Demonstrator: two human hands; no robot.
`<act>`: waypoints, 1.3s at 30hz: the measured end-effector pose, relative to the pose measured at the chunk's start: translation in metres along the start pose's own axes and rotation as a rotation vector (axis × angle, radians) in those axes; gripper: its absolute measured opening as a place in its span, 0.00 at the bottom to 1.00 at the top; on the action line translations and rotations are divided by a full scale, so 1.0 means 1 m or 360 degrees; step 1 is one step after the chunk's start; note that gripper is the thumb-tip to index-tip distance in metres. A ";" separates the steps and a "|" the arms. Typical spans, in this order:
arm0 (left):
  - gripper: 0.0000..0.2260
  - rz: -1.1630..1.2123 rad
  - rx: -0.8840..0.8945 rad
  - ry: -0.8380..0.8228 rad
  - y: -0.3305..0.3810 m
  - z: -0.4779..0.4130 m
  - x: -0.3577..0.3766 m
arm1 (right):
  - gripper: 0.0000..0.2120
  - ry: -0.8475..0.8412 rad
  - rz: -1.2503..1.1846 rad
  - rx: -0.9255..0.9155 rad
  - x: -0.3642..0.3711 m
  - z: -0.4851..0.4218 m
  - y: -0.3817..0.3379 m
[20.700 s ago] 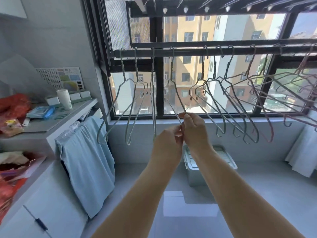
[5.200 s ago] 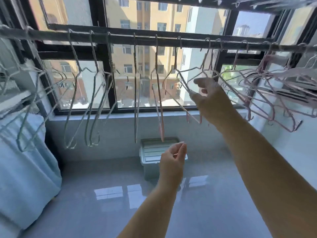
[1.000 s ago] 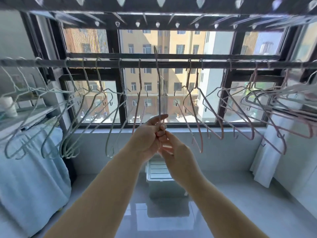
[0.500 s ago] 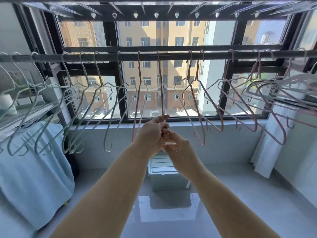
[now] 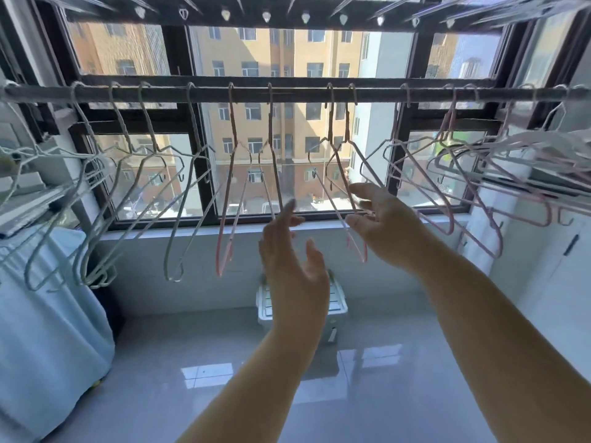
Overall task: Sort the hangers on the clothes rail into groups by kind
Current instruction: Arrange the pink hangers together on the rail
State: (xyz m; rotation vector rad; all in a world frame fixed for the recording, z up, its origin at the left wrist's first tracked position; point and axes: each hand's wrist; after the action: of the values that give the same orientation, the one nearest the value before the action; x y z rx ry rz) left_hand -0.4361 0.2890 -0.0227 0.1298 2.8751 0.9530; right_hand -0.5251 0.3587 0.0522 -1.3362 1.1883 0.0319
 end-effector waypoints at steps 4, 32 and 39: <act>0.13 0.0227 -0.0113 -0.0221 0.014 -0.006 0.017 | 0.26 0.0008 -0.0063 0.0179 0.015 -0.017 0.010; 0.24 -0.0032 -0.0337 -0.0304 -0.007 0.012 0.021 | 0.26 0.0045 -0.0175 -0.0072 0.032 -0.019 0.012; 0.21 -0.0017 -0.0180 -0.0334 0.025 0.017 0.037 | 0.20 0.0260 -0.0198 -0.0035 -0.029 -0.017 0.043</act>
State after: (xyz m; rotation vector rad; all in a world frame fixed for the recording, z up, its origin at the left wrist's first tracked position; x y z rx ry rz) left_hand -0.4690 0.3233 -0.0235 0.1924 2.6231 1.0311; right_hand -0.5762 0.3769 0.0444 -1.4510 1.2416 -0.1564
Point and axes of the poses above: each hand's wrist, its own z-axis away from the middle knuckle, its own x-axis out of the palm, y = z × x, and after that the axes turned 6 degrees about x, right-handed
